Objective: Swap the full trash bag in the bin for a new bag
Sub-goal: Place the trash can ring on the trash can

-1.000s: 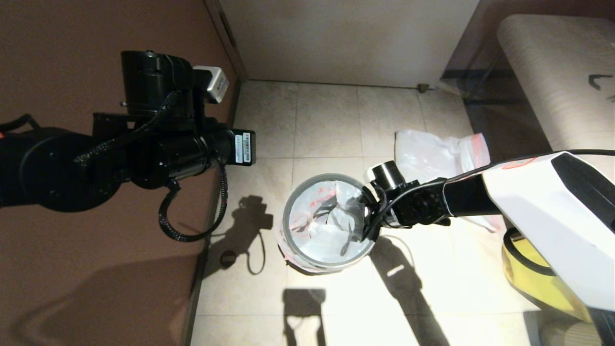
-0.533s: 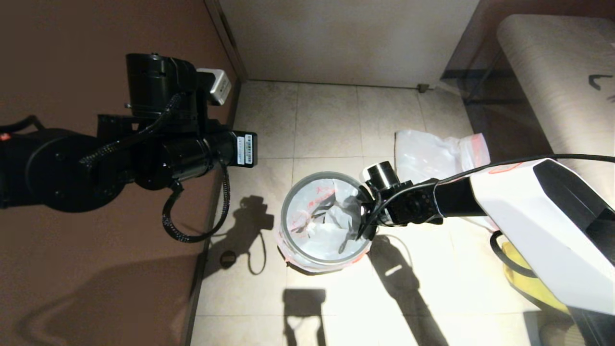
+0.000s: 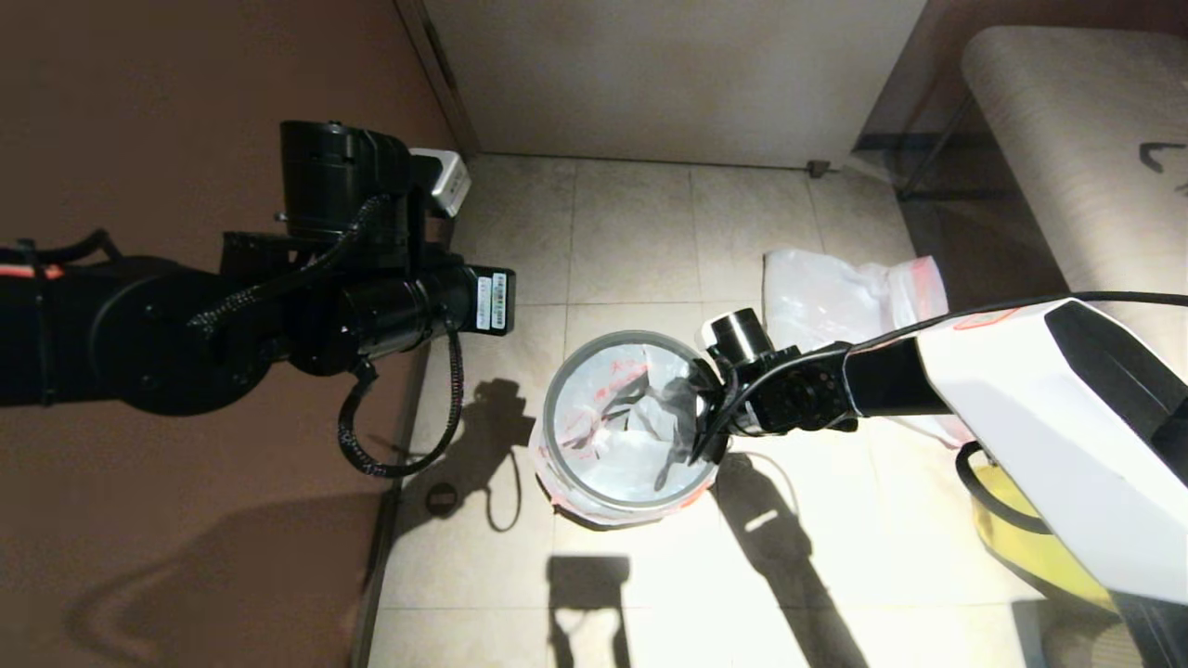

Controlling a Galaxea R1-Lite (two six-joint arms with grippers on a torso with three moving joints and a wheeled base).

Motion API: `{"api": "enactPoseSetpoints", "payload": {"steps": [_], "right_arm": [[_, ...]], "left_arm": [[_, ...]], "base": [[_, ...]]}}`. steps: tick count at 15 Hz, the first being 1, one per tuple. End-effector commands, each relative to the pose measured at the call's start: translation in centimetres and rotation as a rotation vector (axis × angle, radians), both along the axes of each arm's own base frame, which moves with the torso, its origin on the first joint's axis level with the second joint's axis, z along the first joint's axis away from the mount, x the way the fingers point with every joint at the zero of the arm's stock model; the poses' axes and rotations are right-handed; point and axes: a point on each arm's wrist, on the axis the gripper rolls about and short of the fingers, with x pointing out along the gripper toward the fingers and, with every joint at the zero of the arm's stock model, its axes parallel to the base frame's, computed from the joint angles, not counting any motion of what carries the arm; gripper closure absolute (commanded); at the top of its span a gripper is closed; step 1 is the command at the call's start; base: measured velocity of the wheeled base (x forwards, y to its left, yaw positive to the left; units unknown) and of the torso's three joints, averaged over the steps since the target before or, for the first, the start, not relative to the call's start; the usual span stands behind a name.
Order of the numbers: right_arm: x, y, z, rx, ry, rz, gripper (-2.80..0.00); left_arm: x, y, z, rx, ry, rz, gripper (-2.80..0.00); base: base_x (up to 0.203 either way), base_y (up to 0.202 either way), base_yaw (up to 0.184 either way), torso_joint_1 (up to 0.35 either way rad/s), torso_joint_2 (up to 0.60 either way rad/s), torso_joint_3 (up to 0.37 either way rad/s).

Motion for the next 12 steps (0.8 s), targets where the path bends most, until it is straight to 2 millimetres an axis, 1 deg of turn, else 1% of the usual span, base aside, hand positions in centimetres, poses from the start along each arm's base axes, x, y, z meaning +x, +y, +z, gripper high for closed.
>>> {"api": "enactPoseSetpoints", "payload": {"steps": [1, 3, 4, 5, 6, 7, 8, 10, 12], "right_arm": [[-0.9, -0.5, 2.1, 0.016, -0.026, -0.003, -2.80], [-1.6, -1.0, 3.1, 0.026, -0.036, -0.003, -2.80], [-2.0, -1.3, 4.2, 0.048, -0.049, 0.001, -2.80], [-2.8, -1.7, 5.6, 0.106, -0.055, 0.006, -2.80], [-3.8, -2.2, 6.6, 0.192, -0.027, 0.030, -2.80], [-4.3, -2.5, 6.1, 0.237, 0.015, 0.062, -1.04], [-4.5, -2.8, 5.3, 0.288, 0.022, 0.096, 0.00], [-3.7, -3.3, 4.9, 0.424, -0.085, 0.181, 0.00], [-2.1, -4.8, 3.1, 0.506, -0.061, 0.262, 0.00]], "left_arm": [[-0.1, -0.8, -0.4, 0.007, 0.010, -0.017, 0.00], [-0.3, -1.3, -1.0, 0.020, 0.038, -0.038, 0.00], [-0.3, -1.4, -1.3, 0.024, 0.060, -0.062, 0.00], [-0.2, -1.4, -1.8, 0.022, 0.094, -0.110, 0.00], [0.1, -1.2, -2.8, 0.009, 0.155, -0.200, 0.00], [0.6, -0.8, -3.7, -0.013, 0.210, -0.282, 0.00], [1.6, -0.2, -4.9, -0.051, 0.273, -0.369, 0.00], [3.3, 0.7, -7.7, -0.139, 0.397, -0.523, 0.00], [5.3, 0.2, -11.1, -0.243, 0.494, -0.553, 0.00]], "base": [[0.000, 0.000, 0.000, 0.000, 0.00, 0.000], [0.000, 0.000, 0.000, 0.000, 0.00, 0.000], [0.000, 0.000, 0.000, 0.000, 0.00, 0.000], [0.000, 0.000, 0.000, 0.000, 0.00, 0.000], [0.000, 0.000, 0.000, 0.000, 0.00, 0.000], [0.000, 0.000, 0.000, 0.000, 0.00, 0.000], [0.000, 0.000, 0.000, 0.000, 0.00, 0.000], [0.000, 0.000, 0.000, 0.000, 0.00, 0.000], [0.000, 0.000, 0.000, 0.000, 0.00, 0.000]]}}
